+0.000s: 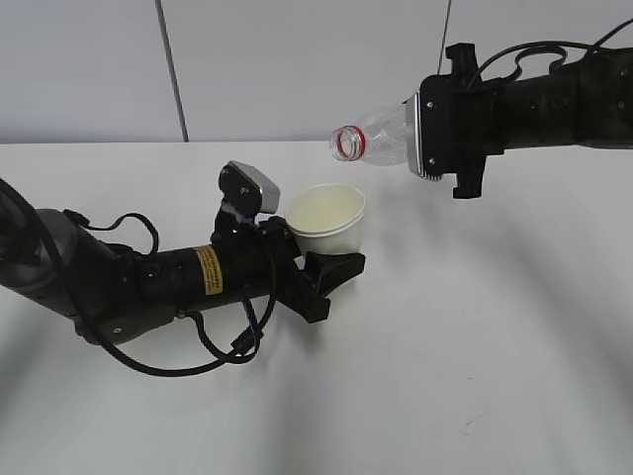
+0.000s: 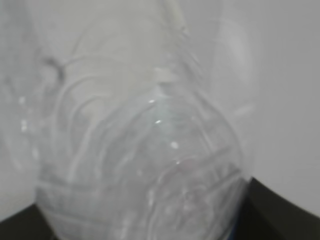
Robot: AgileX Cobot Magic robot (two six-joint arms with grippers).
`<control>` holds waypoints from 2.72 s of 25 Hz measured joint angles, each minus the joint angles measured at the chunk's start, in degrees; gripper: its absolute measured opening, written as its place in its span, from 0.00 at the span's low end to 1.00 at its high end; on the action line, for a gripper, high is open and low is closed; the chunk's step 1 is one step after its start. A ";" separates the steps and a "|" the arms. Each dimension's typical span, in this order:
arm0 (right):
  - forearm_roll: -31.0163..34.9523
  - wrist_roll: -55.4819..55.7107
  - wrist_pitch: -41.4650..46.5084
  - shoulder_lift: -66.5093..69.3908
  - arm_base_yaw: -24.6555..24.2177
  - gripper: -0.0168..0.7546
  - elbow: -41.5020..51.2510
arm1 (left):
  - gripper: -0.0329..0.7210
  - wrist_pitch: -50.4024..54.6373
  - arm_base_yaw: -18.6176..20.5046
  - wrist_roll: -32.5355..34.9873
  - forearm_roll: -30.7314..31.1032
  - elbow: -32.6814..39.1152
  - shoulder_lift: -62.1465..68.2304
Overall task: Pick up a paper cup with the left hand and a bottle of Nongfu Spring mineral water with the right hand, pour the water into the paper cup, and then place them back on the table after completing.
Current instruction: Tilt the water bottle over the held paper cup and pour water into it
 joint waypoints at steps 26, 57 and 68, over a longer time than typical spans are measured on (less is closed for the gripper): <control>-0.20 -3.31 0.34 0.00 0.00 0.57 -2.58 | 0.57 0.04 0.00 0.00 0.00 0.00 0.00; -0.20 -8.55 0.60 0.00 0.68 0.57 -3.44 | 0.57 0.04 0.00 0.00 0.29 0.00 0.00; -0.20 -10.35 0.60 0.00 0.68 0.57 -3.44 | 0.57 0.12 0.00 0.00 0.29 0.00 0.00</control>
